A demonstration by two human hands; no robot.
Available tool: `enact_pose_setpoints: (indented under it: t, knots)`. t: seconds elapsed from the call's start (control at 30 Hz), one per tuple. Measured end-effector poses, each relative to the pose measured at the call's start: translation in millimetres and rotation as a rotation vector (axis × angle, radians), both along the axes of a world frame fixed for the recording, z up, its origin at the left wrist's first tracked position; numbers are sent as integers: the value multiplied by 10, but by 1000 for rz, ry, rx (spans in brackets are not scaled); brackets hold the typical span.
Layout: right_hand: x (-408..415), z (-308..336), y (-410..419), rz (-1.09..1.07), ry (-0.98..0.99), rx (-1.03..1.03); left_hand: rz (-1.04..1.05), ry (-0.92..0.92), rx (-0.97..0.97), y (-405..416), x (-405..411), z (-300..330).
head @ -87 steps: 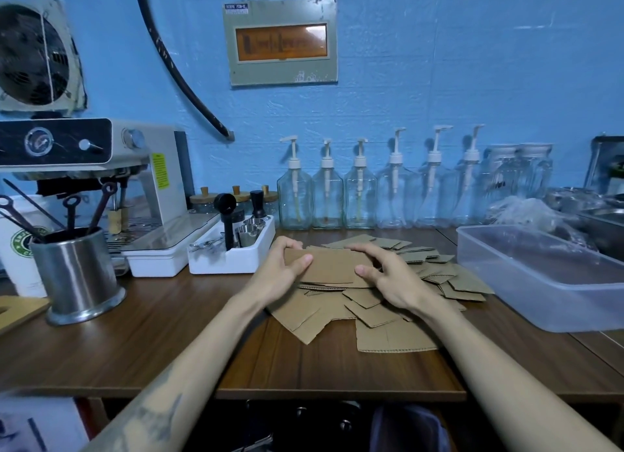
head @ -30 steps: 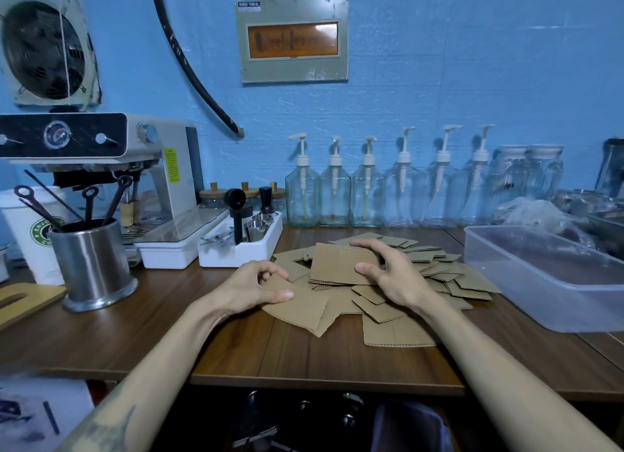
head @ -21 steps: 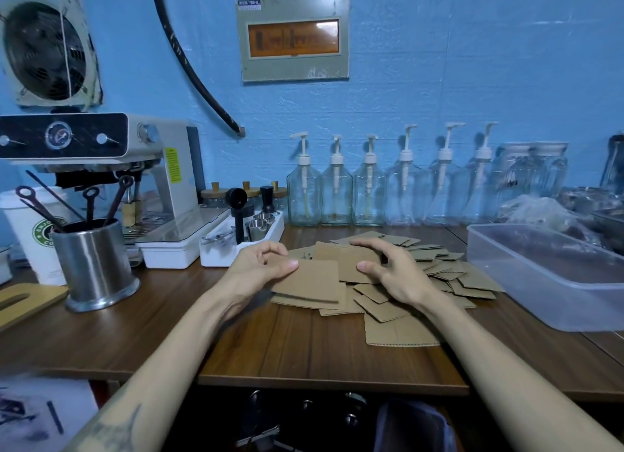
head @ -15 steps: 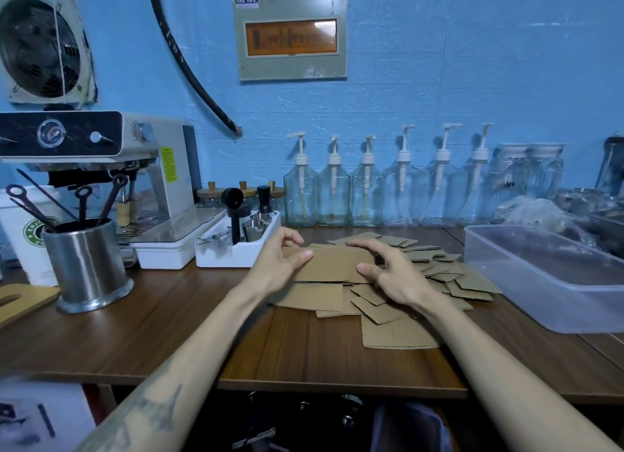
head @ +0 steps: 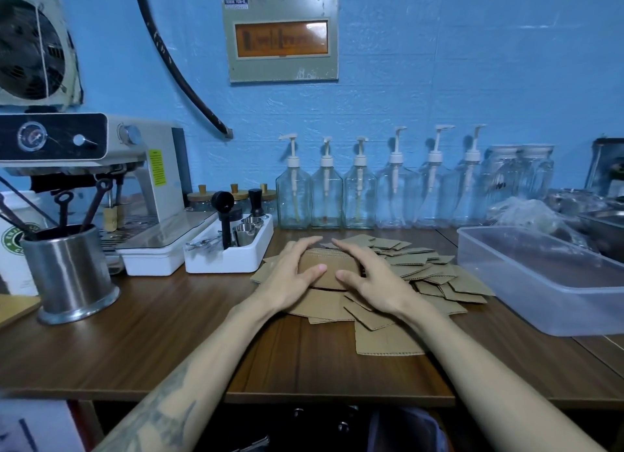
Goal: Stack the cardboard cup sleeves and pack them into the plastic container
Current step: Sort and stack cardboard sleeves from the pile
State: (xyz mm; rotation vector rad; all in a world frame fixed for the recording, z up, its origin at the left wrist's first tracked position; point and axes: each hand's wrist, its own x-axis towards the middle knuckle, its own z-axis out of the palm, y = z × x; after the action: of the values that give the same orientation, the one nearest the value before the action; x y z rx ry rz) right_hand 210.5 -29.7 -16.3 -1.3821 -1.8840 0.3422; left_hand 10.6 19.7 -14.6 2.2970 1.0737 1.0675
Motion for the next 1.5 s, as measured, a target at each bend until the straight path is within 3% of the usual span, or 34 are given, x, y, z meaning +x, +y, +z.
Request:
enact_pose_setpoints:
  t: [0.1, 0.33, 0.5, 0.77, 0.93, 1.1, 1.23, 1.37, 1.5]
  knots:
    - [16, -2, 27, -24, -62, -1, -14, 58, -11, 30, -25, -28]
    - [28, 34, 2, -19, 2, 54, -15, -42, -113, 9, -172, -33]
    - [113, 32, -15, -113, 26, 72, 32, 99, -5, -52, -460, -68]
    - [141, 4, -12, -127, -4, 74, 20, 330, -96, -179, -658, -77]
    - [148, 0, 5, -128, 20, 63, 22, 228, -127, -160, -657, -95]
    - [152, -11, 5, -117, 17, 64, -103, -99, -230, -140, -649, -38]
    - [145, 1, -9, -93, 24, 62, -70, -287, -219, -88, -593, 25]
    - [117, 25, -36, -35, 30, 35, -66, -285, -266, -48, -397, 68]
    - [92, 52, -62, 29, 99, -71, 44, -112, -204, -11, -179, 72]
